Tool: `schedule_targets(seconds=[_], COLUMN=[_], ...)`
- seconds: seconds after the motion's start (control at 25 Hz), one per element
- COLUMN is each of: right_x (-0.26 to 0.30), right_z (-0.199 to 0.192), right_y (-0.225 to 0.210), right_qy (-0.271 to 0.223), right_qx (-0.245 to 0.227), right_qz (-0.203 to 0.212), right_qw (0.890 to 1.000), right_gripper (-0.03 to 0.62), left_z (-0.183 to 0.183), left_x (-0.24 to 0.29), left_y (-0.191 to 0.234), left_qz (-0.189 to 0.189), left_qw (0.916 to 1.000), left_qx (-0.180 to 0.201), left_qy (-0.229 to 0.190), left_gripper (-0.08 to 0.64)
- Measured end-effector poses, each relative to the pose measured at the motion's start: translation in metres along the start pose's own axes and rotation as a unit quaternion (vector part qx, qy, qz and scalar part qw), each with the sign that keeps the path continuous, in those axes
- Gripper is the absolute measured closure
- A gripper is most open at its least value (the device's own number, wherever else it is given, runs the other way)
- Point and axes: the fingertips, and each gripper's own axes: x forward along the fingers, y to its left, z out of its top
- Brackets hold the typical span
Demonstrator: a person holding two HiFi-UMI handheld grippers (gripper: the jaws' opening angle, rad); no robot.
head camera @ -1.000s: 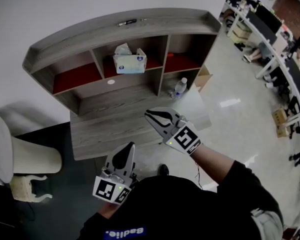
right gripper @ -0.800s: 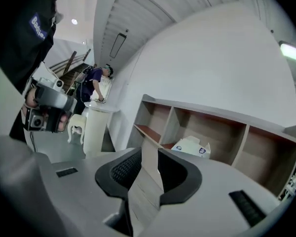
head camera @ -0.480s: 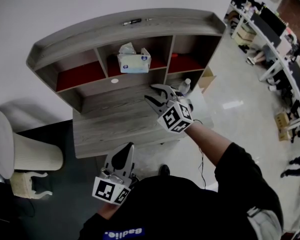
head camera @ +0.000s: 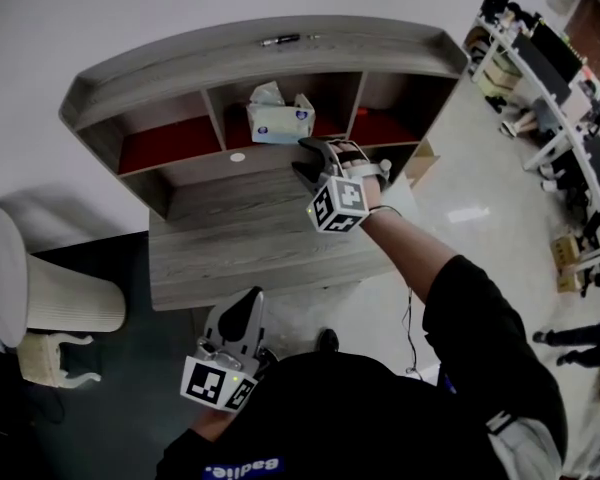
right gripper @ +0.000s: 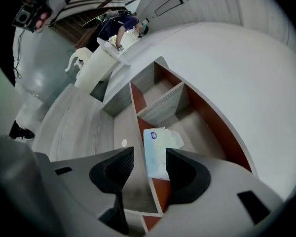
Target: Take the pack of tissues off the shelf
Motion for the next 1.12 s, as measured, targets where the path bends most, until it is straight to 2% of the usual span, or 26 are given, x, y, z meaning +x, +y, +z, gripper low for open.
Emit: schedule_targets(seconds=[0.28,0.6,0.8,0.88,1.12], right_x=[0.036,0.072,0.082,0.083,0.081], right_z=[-0.019,-0.046,-0.056,-0.06,-0.061], right_y=[-0.004,0.001,-0.002,-0.002,0.003], right_qy=[0.044,0.1,0.129,0.135,0.137], right_qx=[-0.065,-0.139,-0.135,-0.135,-0.139], right_qz=[0.003,0.011,0.016,0.016,0.025], right_qw=[0.997,0.985,0.982,0.981,0.98], right_gripper=[0.374,0.37,0.376,0.422,0.47], left_z=[-0.001,-0.003,-0.004,-0.004,-0.004], left_x=[-0.006,-0.011,-0.013,-0.014,-0.016], left_y=[0.012,0.024,0.031,0.033,0.036], left_qz=[0.018,0.034,0.041,0.043,0.042], left_qw=[0.9998,0.9994,0.9991,0.999,0.999], left_qx=[-0.002,-0.006,-0.009,-0.01,-0.011], left_qy=[0.003,0.008,0.011,0.012,0.013], left_gripper=[0.558,0.558,0.558,0.558,0.558])
